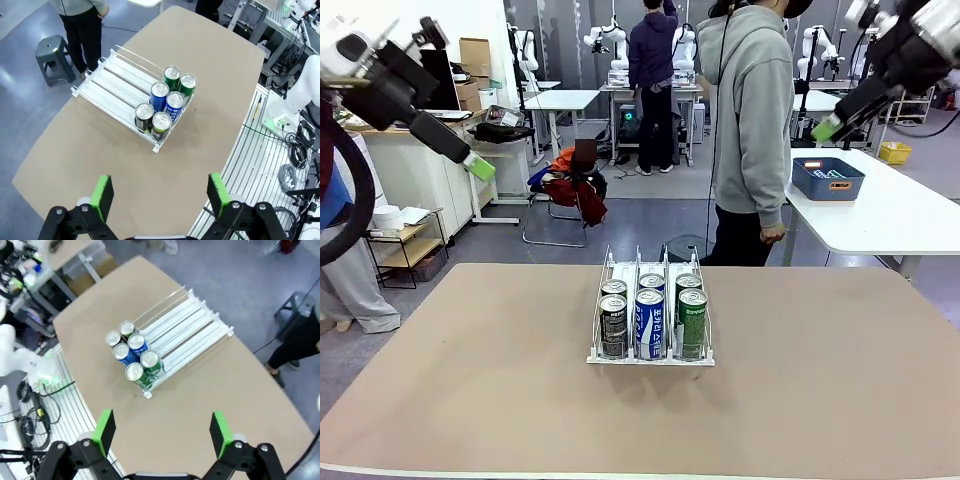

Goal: Fill the beverage cans into the dispenser.
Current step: Pick up the Pepsi coke handed by the human.

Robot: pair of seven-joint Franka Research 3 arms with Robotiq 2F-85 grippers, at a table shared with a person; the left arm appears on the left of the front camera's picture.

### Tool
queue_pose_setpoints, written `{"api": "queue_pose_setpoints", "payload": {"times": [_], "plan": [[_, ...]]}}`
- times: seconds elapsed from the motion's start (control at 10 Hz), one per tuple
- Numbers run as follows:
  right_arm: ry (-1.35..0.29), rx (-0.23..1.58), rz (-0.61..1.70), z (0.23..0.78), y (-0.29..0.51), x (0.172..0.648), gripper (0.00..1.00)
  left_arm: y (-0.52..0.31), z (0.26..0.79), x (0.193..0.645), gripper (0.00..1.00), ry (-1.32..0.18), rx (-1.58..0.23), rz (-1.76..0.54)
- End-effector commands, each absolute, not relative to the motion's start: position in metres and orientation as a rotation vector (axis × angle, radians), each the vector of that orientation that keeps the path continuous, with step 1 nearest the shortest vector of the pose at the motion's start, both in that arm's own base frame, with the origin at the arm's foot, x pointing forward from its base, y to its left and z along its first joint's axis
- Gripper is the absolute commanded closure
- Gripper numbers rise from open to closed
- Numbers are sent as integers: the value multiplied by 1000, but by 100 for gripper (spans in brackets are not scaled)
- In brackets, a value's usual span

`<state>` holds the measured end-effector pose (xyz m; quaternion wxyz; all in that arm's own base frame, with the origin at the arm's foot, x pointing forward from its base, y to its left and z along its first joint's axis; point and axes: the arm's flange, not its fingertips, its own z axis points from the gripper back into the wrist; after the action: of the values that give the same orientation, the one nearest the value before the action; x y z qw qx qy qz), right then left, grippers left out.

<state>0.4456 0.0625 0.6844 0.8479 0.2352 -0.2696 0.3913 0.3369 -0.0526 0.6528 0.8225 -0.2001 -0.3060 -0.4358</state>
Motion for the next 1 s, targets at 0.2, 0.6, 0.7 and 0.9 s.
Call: {"api": "queue_pose_setpoints", "payload": {"times": [0.2,0.6,0.7,0.9], "plan": [[-680,445,799,719,47,424,0,-47,667,302,0,-800,-369,-863],[-678,456,813,730,43,422,0,-42,683,303,0,-804,-371,-883],[-678,456,813,730,43,422,0,-42,683,303,0,-804,-371,-883],[-678,456,813,730,43,422,0,-42,683,303,0,-804,-371,-883]]}}
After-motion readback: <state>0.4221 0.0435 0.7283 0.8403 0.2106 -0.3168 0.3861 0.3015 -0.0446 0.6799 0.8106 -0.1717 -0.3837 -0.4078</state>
